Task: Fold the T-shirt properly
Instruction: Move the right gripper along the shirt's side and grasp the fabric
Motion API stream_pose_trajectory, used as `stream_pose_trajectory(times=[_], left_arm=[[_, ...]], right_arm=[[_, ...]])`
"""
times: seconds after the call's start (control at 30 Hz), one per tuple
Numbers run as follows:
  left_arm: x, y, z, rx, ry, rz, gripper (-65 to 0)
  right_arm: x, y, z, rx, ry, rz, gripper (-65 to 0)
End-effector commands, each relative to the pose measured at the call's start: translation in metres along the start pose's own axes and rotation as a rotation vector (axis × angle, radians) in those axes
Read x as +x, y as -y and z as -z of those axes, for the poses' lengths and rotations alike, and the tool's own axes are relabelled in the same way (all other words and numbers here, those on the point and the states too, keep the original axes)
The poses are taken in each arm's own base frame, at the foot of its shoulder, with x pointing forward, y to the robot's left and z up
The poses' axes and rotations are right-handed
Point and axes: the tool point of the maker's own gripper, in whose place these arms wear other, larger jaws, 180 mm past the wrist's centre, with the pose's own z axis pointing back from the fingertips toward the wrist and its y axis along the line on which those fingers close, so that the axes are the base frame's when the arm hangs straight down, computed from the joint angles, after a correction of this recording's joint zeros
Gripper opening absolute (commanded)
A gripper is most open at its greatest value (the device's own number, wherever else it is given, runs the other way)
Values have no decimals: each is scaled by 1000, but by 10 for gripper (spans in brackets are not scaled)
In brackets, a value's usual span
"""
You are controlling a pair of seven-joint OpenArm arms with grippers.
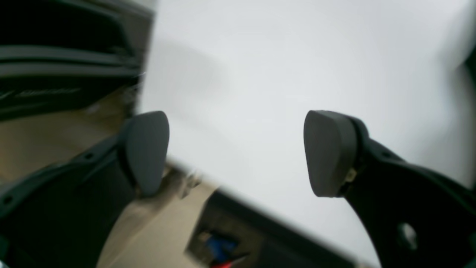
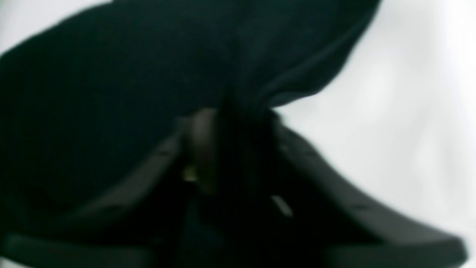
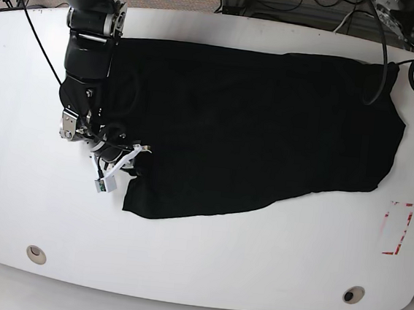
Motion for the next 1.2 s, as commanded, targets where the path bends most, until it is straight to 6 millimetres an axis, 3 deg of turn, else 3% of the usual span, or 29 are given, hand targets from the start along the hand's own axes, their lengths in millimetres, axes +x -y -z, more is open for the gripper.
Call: stream_pose_trajectory(times=[0.0, 0.33, 0.53, 1.17], left_arm=[[12, -5, 1, -6, 23, -20, -117], [23, 30, 30, -151, -3, -97, -113], [22, 52, 41, -216, -38, -85, -36], [16, 127, 52, -332, -95, 29, -32]], right_arm=[[2, 2, -1, -9, -31, -25, -598], [3, 4, -2, -13, -32, -26, -610], [2, 4, -1, -12, -33, -25, -610], [2, 2, -1, -7, -30, -24, -610]])
